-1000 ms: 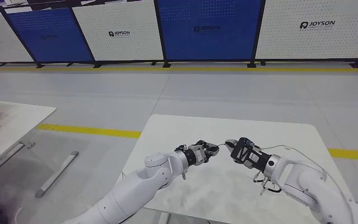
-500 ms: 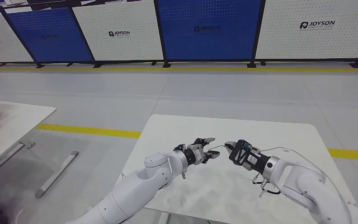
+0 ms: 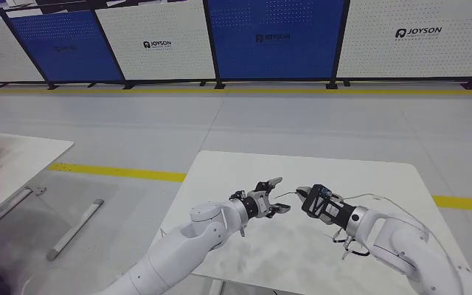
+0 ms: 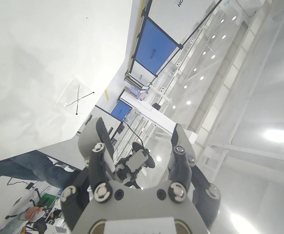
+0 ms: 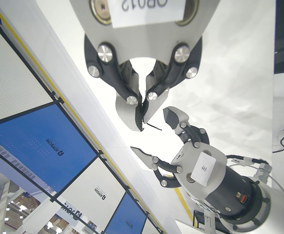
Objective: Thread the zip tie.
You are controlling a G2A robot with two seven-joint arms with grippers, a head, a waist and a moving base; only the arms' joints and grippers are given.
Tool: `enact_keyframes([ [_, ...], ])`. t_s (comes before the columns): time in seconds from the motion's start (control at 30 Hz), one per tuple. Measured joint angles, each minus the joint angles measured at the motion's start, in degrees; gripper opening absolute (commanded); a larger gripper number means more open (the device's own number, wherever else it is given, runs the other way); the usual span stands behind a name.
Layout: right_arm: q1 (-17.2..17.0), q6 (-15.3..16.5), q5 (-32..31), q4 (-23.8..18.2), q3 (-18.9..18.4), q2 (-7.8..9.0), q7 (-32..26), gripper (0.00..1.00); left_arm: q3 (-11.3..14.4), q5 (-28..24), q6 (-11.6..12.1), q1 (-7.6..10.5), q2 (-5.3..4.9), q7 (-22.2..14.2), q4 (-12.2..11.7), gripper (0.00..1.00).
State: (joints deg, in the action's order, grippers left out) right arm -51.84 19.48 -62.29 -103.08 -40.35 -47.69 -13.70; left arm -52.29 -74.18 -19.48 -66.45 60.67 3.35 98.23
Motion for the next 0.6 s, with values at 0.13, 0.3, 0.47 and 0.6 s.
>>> enact_keyframes([
  [0.13,0.0,0.0,0.0,0.0,0.0,0.0,0.0,0.0,-0.06,0.36,0.0,-0.11,0.05,-0.43,-0.14,0.0],
  [0.3,0.0,0.0,0.0,0.0,0.0,0.0,0.0,0.0,-0.28,0.96,0.0,-0.32,0.06,-1.05,0.08,0.0],
  [0.47,0.0,0.0,0.0,0.0,0.0,0.0,0.0,0.0,-0.28,1.46,0.0,-0.49,0.07,-1.31,0.21,0.0],
  [0.6,-0.95,-0.04,0.3,0.1,-0.53,-0.19,0.34,1.0,-0.14,1.97,0.0,-0.39,0.17,-1.34,0.01,0.0],
])
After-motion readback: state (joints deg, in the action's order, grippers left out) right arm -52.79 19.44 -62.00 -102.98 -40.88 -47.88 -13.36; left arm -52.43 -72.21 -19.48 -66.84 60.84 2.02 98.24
